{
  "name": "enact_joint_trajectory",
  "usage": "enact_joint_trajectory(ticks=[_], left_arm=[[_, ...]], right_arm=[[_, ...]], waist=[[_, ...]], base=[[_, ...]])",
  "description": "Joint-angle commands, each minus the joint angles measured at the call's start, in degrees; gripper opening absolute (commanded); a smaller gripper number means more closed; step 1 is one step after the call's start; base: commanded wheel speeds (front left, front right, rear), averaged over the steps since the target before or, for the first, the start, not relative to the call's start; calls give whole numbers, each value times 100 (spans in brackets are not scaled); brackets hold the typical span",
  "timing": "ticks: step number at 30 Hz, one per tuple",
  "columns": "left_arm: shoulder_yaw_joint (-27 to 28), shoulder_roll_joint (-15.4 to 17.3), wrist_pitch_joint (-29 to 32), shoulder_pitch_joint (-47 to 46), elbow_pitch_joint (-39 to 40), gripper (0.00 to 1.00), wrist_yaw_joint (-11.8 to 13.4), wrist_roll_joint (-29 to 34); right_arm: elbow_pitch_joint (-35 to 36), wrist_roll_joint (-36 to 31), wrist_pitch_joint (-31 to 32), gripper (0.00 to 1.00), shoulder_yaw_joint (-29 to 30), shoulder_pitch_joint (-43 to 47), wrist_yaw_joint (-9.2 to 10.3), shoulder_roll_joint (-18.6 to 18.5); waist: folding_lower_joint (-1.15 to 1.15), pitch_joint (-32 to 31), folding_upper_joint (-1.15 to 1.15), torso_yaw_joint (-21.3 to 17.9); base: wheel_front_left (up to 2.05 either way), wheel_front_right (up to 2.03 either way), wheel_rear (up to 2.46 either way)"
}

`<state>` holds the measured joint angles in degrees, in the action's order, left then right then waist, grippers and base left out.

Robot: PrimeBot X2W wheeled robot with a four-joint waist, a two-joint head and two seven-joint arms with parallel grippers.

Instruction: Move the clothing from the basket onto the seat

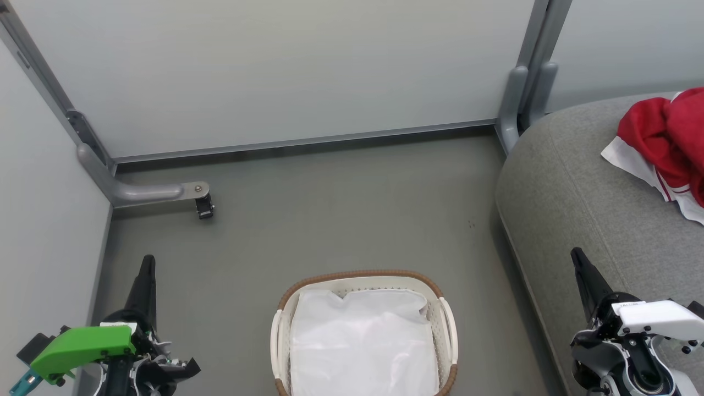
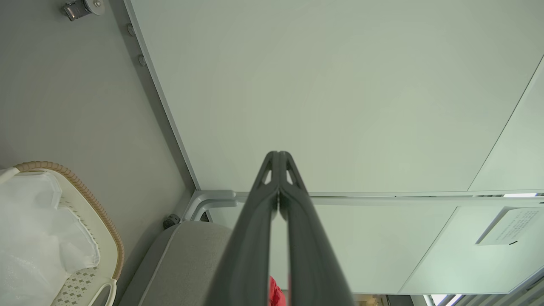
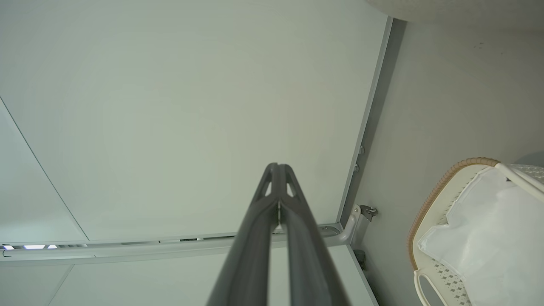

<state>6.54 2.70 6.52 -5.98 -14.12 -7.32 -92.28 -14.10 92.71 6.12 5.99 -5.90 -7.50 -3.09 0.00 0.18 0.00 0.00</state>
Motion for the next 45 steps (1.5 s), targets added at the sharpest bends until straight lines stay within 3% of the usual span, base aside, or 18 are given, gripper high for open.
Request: enact_joint_trajectory(ticks=[1, 45], left_arm=[[14, 38, 26, -56, 11, 0, -34, -20], [16, 36, 27, -56, 13, 0, -34, -17]], right_arm=[[27, 21, 18, 0, 15, -45, 2, -35], [22, -16, 45, 0, 44, -46, 2, -7]], waist=[[0, 0, 0, 0], [0, 0, 0, 0]], base=[[0, 0, 0], [0, 0, 0]])
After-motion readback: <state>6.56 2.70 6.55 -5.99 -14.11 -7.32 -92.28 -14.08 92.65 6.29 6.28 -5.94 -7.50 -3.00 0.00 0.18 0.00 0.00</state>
